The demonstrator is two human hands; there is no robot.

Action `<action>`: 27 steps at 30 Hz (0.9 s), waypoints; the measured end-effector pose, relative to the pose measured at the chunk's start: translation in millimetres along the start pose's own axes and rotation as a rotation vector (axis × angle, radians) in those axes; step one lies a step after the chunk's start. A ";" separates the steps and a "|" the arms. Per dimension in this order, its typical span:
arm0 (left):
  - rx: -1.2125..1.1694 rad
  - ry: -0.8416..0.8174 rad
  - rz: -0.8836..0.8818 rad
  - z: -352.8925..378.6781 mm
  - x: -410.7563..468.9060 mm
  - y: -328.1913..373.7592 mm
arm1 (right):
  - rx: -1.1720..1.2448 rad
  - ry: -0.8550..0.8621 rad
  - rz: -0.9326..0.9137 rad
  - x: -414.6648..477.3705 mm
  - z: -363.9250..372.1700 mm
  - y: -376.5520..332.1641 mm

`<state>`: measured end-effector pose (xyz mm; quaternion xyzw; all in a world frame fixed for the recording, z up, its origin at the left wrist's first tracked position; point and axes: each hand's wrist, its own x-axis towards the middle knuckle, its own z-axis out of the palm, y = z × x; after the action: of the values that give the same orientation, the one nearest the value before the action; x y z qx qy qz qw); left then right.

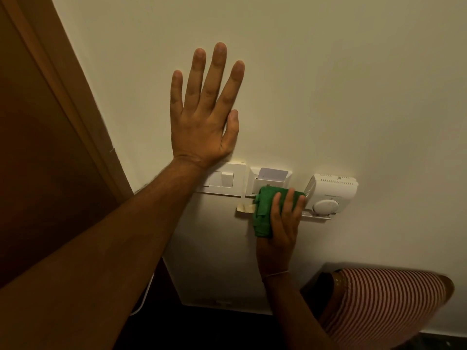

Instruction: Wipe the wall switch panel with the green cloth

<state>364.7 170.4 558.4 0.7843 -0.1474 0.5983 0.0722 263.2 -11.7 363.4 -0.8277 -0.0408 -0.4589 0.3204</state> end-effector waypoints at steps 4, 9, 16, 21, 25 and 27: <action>0.008 -0.016 0.004 2.0 -1.4 -2.8 | 0.025 -0.010 -0.110 12.3 6.0 -11.9; 0.005 0.018 -0.002 5.2 -3.2 -1.4 | -0.004 0.046 -0.159 32.2 0.5 -8.2; 0.005 0.025 0.006 7.1 -2.9 -3.6 | -0.058 -0.068 -0.235 10.3 -5.3 13.4; -0.010 0.047 0.024 12.5 -2.3 -6.5 | 0.027 0.008 -0.204 35.8 -6.4 2.4; -0.006 0.037 0.030 14.1 -1.9 -7.6 | 0.049 0.059 -0.145 32.8 -1.6 -7.2; -0.006 0.038 0.027 15.0 -1.5 -4.8 | 0.025 0.062 -0.154 27.7 5.9 -17.3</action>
<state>379.6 170.8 553.2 0.7706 -0.1586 0.6134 0.0691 277.2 -1.0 391.6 -0.8034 -0.0998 -0.5072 0.2956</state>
